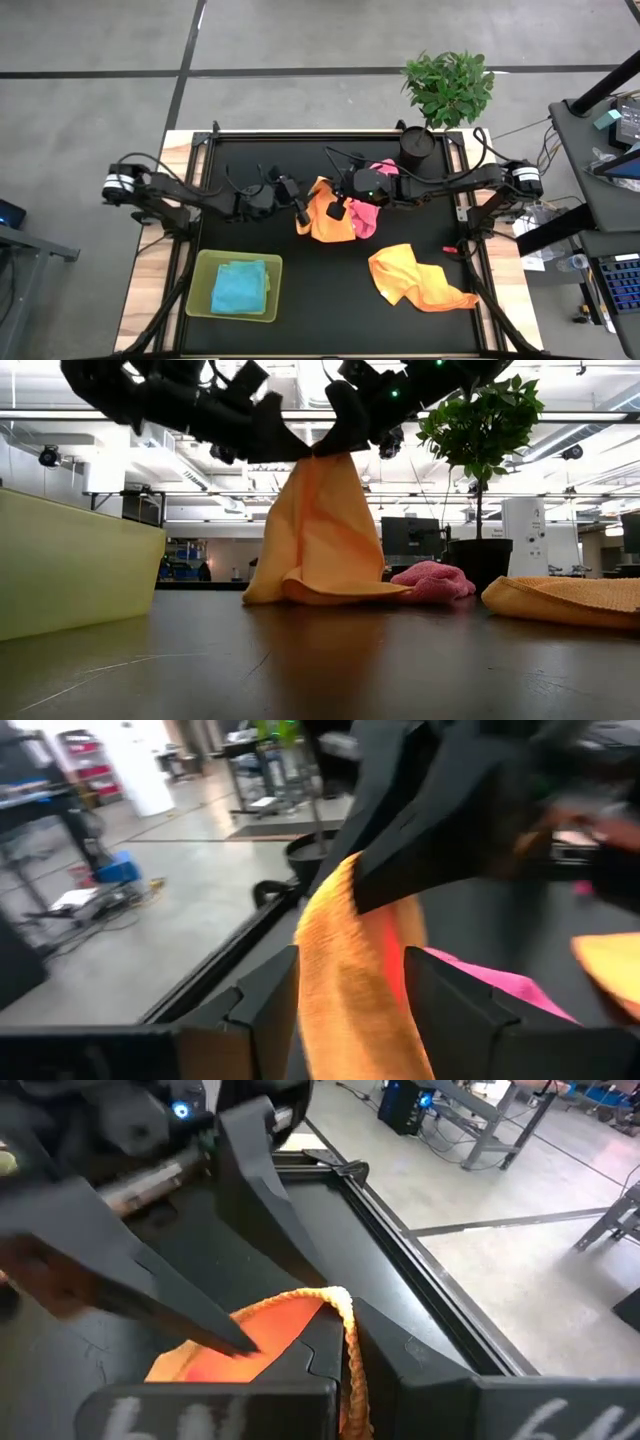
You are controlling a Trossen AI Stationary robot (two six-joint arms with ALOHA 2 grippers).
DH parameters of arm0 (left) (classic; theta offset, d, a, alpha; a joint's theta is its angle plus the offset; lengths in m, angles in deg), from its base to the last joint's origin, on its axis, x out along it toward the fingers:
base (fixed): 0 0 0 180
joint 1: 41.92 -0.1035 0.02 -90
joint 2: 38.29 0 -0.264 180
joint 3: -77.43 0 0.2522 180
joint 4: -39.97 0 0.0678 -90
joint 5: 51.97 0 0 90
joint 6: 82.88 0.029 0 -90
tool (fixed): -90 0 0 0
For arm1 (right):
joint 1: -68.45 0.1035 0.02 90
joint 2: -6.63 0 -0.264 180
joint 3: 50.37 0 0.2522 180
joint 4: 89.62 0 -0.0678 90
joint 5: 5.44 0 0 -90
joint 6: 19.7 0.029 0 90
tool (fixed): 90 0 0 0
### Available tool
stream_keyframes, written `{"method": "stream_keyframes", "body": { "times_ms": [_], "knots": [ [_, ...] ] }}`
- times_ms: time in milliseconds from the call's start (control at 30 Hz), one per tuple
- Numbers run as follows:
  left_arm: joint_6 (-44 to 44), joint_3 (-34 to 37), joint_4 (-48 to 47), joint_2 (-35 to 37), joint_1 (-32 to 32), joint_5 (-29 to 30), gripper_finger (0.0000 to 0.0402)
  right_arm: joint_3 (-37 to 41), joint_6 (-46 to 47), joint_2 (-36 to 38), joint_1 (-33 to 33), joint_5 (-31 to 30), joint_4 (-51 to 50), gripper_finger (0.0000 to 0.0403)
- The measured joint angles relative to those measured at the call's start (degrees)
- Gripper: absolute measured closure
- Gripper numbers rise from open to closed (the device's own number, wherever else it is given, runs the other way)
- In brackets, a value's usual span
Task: Fold microfiber towels
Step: Fold the left orange microfiber towel
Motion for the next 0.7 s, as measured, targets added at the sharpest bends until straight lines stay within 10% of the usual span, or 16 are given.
{"method": "stream_keyframes", "body": {
  "times_ms": [400,700],
  "knots": [
    [-0.11,-0.95,-2.87,-5.35,0.0,14.97,0.0242,0.0,-0.99,1.49,0.02,0.01,-1.43,0.0394],
    [-1.6,-0.9,-15.18,1.21,0.0,15.91,0.0367,0.02,-1.75,7.2,0.62,0.45,-4.97,0.0394]
  ]
}}
